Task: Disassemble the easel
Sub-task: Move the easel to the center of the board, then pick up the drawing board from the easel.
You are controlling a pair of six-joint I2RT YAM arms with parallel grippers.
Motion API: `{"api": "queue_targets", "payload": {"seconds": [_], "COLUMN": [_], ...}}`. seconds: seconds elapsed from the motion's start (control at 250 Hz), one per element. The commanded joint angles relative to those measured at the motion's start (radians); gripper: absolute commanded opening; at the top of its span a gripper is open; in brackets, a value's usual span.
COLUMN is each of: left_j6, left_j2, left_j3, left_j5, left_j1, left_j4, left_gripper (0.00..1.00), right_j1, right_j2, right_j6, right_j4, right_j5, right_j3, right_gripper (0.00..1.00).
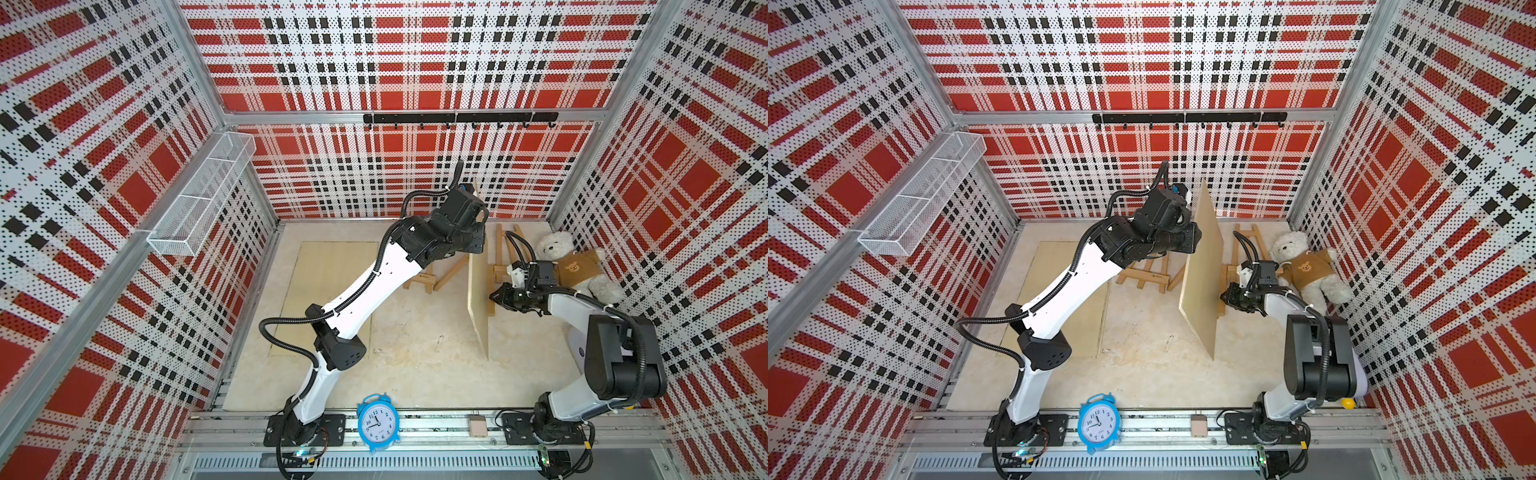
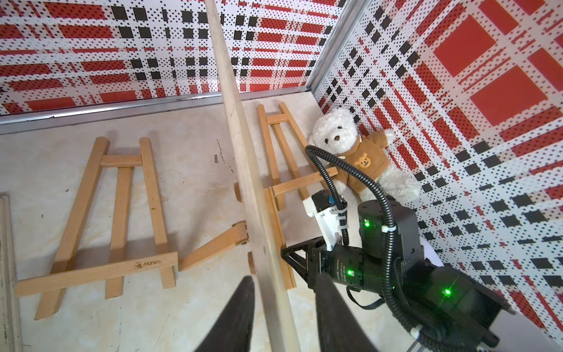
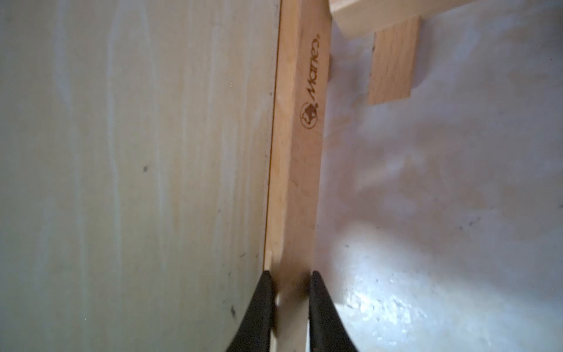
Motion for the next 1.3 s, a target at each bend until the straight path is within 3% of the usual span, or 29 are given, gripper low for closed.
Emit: {"api": "queue_targets", "payload": {"seconds": [0.0, 0.28, 0.708, 1.297], "left_j6": [0.013, 0.009, -0.04, -0.078], "left_j2": [-0.06, -0.079, -0.1, 0.022], "left_j3": [-0.034, -0.036, -0.003, 0.095], "left_j5": [-0.043, -0.119, -0.235, -0.125], "left_j1": [-0.016, -0.069, -0.11, -0.067], "left_j4": [-0.034, -0.112, -0.264, -0.298], "left_gripper": [0.38, 0.38, 0.39, 0.4], "right_j1": [0.02, 0.141, 0.152, 0.162], "right_j2": [-0.036, -0.147, -0.232, -0.221], "right_j6": [-0.039, -0.014, -0.035, -0.019], "right_j4": [-0.164, -0.213, -0.253, -0.185], "right_j5": [-0.012, 0.048, 0.069, 0.076], "right_j3": [-0.074, -0.122, -0.159, -0.171], "right_gripper": [0.0, 0.0, 0.0, 0.0]}}
